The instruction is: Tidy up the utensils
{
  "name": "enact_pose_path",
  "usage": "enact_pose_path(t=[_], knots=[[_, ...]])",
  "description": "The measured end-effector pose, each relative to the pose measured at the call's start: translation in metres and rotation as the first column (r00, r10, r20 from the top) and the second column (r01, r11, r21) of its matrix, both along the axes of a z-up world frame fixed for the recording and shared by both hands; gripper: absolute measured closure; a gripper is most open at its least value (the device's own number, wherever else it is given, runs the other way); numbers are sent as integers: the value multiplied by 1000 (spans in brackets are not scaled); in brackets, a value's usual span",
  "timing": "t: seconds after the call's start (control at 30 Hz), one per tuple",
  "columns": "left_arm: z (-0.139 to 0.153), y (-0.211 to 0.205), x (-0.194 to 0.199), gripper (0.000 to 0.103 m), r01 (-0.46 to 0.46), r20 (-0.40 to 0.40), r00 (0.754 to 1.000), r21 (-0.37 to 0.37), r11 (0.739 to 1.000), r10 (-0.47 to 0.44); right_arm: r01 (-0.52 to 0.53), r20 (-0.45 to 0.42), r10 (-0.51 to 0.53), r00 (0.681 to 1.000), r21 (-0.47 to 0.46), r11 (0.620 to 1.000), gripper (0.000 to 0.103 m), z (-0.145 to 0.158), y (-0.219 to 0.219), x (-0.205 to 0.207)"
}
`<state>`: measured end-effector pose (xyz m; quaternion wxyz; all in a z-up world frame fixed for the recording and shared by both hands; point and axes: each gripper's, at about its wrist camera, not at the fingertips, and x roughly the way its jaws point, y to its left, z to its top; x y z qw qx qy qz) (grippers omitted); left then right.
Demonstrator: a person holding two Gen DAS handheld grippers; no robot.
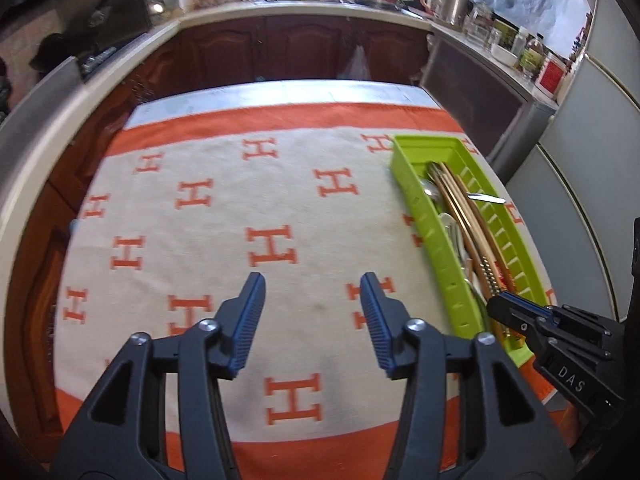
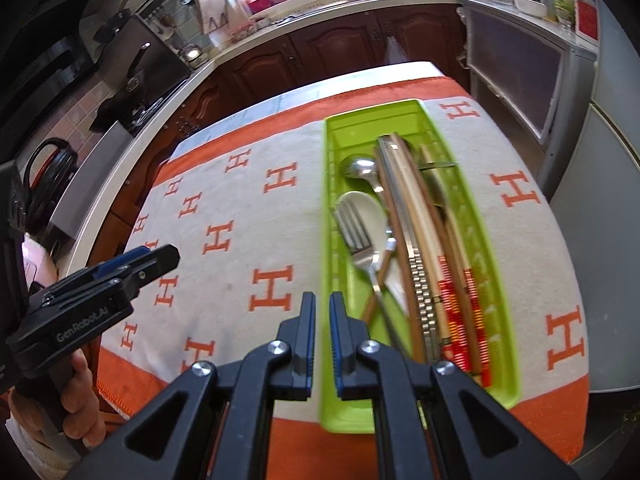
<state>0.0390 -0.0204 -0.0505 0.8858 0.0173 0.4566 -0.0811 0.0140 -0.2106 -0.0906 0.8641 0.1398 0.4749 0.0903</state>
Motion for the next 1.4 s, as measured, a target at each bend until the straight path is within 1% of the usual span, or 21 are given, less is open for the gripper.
enact_pose_path(t=[0.03, 0.1, 0.13, 0.17, 0.2, 0.27, 0.3, 0.43, 0.57, 0.63, 0.7, 0.8, 0.93, 1.4], knots=[[5, 9, -5, 50, -18, 17, 1000, 7, 1000, 18, -7, 4, 7, 1000, -1, 1000, 96, 1, 5, -1], [11, 19, -11, 39, -45, 30, 999, 15, 999, 45, -17, 9, 17, 1000, 0, 1000, 96, 5, 17, -3], [14, 25, -14, 36, -66, 33, 997, 16, 998, 65, -22, 11, 22, 1000, 2, 1000, 95, 6, 21, -4], [16, 31, -17, 31, -85, 34, 996, 18, 996, 85, -28, 15, 27, 1000, 3, 1000, 90, 7, 26, -4], [18, 34, -20, 26, -103, 32, 994, 21, 994, 103, -33, 23, 33, 999, 1, 999, 83, 10, 31, -6], [20, 41, -25, 24, -135, 27, 991, 29, 990, 134, -36, 36, 36, 999, -7, 999, 73, 15, 40, -8], [21, 45, -27, 23, -146, 26, 989, 28, 989, 145, -38, 46, 38, 998, -8, 999, 72, 19, 45, -9], [27, 56, -39, 22, -182, 35, 983, 25, 983, 181, -59, 69, 60, 996, -17, 998, 71, 34, 59, -13], [32, 60, -49, 21, -191, 39, 981, 24, 981, 190, -80, 111, 83, 990, -35, 996, 62, 53, 73, -23], [35, 61, -55, 21, -194, 60, 979, 26, 981, 192, -88, 127, 92, 988, -40, 995, 60, 59, 78, -27], [37, 60, -59, 20, -193, 77, 979, 32, 981, 190, -93, 143, 102, 984, -66, 993, 59, 63, 85, -31], [39, 61, -63, 20, -191, 90, 978, 29, 981, 188, -102, 151, 115, 982, -93, 990, 59, 65, 92, -36], [38, 60, -66, 19, -192, 87, 978, 27, 981, 189, -95, 153, 113, 982, -120, 988, 59, 64, 97, -38], [34, 58, -59, 19, -185, 73, 981, 41, 982, 182, -73, 124, 84, 989, -91, 993, 59, 55, 90, -34]])
